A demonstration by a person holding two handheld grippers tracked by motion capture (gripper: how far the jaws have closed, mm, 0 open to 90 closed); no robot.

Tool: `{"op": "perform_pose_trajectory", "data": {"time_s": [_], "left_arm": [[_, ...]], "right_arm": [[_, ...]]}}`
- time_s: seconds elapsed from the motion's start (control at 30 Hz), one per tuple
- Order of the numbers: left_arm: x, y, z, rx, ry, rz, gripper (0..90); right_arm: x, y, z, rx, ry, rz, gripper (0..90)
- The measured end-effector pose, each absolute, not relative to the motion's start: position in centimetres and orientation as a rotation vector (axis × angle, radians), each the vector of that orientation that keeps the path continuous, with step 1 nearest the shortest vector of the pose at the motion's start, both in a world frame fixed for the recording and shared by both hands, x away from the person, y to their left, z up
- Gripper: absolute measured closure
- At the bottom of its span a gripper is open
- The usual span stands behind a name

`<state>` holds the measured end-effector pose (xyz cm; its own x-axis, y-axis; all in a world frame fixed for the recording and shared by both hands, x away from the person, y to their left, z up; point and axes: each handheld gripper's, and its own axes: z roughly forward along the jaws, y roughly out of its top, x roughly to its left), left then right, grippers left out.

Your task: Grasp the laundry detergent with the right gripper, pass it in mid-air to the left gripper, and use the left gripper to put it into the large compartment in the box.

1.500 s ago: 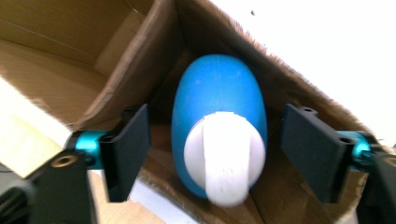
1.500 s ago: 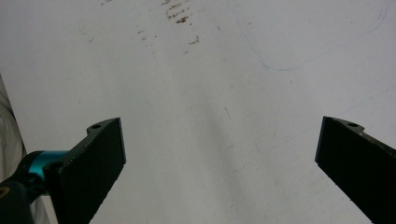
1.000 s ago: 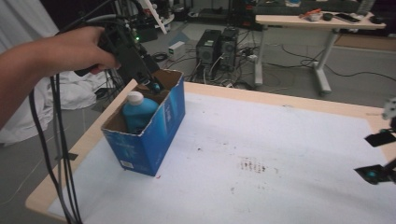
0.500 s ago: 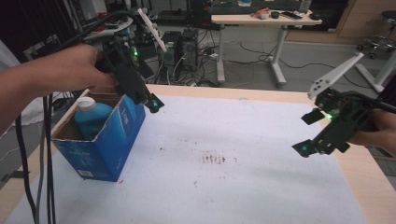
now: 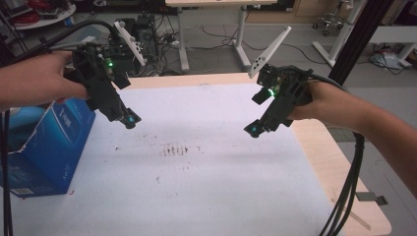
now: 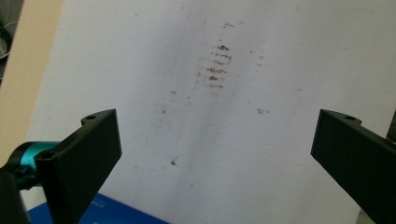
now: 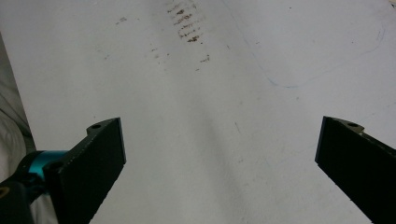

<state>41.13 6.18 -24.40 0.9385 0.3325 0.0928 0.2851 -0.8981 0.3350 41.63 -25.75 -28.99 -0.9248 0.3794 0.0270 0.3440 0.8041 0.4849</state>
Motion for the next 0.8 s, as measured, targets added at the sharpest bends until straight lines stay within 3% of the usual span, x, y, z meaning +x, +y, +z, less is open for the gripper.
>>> {"op": "perform_pose_trajectory", "data": {"time_s": [0.8], "left_arm": [[41.7,3.4,-28.6,2.746,0.412,0.139,1.6]], "right_arm": [[41.6,-25.6,-30.0,0.580,2.934,0.736,0.7]]}}
